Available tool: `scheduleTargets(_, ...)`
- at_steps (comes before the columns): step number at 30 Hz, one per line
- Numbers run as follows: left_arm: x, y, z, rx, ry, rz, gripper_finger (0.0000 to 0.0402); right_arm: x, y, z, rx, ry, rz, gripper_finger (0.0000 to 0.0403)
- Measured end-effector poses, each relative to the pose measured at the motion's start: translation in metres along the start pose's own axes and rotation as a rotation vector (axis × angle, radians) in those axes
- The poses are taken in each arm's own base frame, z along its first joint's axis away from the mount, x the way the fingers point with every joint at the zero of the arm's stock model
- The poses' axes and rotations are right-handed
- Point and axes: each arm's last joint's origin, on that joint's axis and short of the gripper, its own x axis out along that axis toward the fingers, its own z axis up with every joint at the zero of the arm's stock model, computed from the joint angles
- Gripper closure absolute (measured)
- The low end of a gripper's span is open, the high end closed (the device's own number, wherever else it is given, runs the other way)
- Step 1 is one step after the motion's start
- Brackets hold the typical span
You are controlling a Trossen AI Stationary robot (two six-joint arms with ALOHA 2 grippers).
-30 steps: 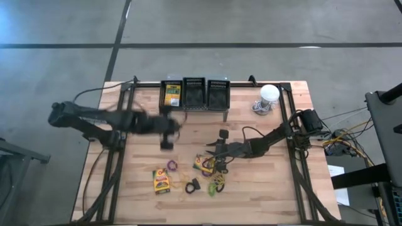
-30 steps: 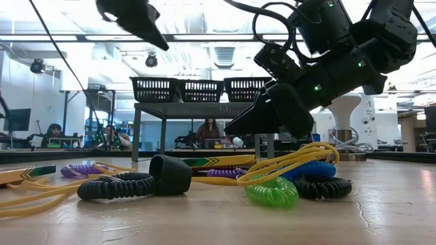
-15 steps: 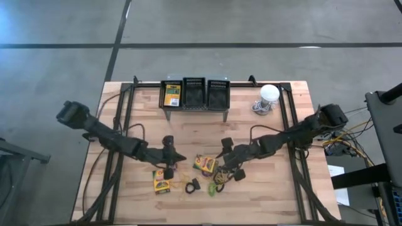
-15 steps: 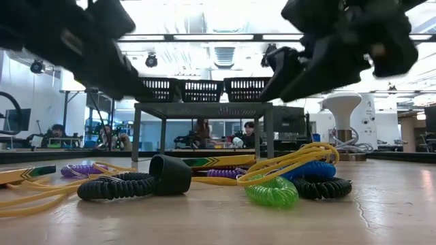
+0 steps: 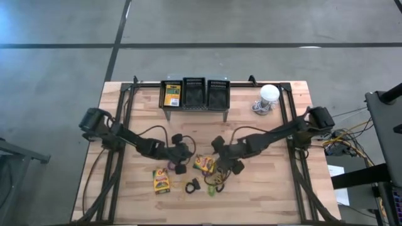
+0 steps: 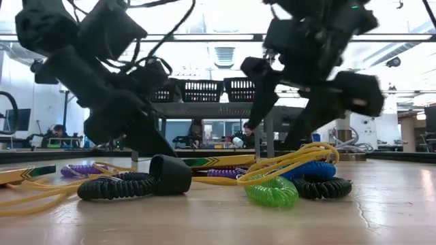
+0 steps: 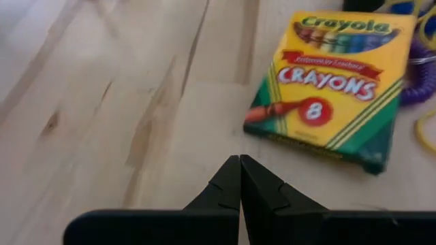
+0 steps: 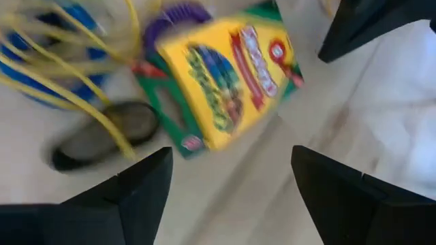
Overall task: Pick & Place Office Desk Supplies
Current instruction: Put the yellow crayon box into the left black basket
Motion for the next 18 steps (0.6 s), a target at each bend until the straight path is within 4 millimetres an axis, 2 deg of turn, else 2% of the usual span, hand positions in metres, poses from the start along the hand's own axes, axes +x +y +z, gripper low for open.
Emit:
scheduleTargets(4,0.005,0.001,-0.001,-0.005,0.013,-0.008,0.0396,0.016,-0.01,-0.004,-0.129,0.08,0.033,0.0109)
scheduleTargets(9,0.008,0.0,-0.003,-0.007,0.004,-0.023,0.0395,0.034,-0.009,-0.005,-0.209,0.106,0.057,0.0115)
scheduleTargets(18,0.008,0.0,-0.003,-0.013,-0.003,-0.037,0.0395,0.045,-0.005,-0.008,0.061,0.024,-0.005,0.012)
